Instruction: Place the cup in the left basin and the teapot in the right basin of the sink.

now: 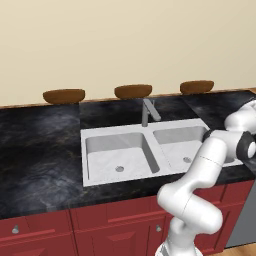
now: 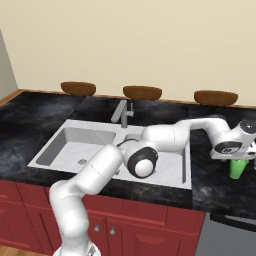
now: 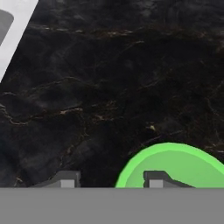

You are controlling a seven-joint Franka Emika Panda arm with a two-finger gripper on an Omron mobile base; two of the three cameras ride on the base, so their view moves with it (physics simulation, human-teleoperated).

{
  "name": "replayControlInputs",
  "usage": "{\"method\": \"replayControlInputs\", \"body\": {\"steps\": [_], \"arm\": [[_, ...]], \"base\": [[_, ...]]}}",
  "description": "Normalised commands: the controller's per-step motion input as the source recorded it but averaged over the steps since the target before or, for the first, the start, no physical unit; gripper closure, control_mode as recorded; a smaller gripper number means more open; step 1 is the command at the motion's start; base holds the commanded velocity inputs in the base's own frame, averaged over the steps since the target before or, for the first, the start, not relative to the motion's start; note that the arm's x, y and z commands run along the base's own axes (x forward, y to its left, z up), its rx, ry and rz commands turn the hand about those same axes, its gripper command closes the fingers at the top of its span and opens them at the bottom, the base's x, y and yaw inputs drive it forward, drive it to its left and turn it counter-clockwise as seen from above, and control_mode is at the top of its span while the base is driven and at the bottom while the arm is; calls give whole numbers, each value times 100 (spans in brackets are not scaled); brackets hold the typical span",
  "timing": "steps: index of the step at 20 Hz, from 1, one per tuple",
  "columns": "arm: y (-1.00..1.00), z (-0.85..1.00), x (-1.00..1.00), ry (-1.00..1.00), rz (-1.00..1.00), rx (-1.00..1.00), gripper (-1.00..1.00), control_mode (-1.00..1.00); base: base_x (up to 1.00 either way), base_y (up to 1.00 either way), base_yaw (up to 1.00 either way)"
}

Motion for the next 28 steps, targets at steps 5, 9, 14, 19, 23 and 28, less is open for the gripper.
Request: {"method": "replayControlInputs", "body": {"steps": [5, 9, 14, 19, 23, 28], "arm": [[0, 0, 0, 0, 0, 0, 100, -100], [0, 0, 0, 0, 0, 0, 100, -100], [0, 0, 0, 0, 0, 0, 100, -100], [0, 5, 0, 0, 0, 0, 100, -100], [0, 14, -1, 0, 0, 0, 100, -100], [3, 21, -8, 0, 0, 0, 100, -100]], "base": [[0, 0, 0], [0, 0, 0], [0, 0, 0], [0, 0, 0], [0, 0, 0], [0, 0, 0]]}}
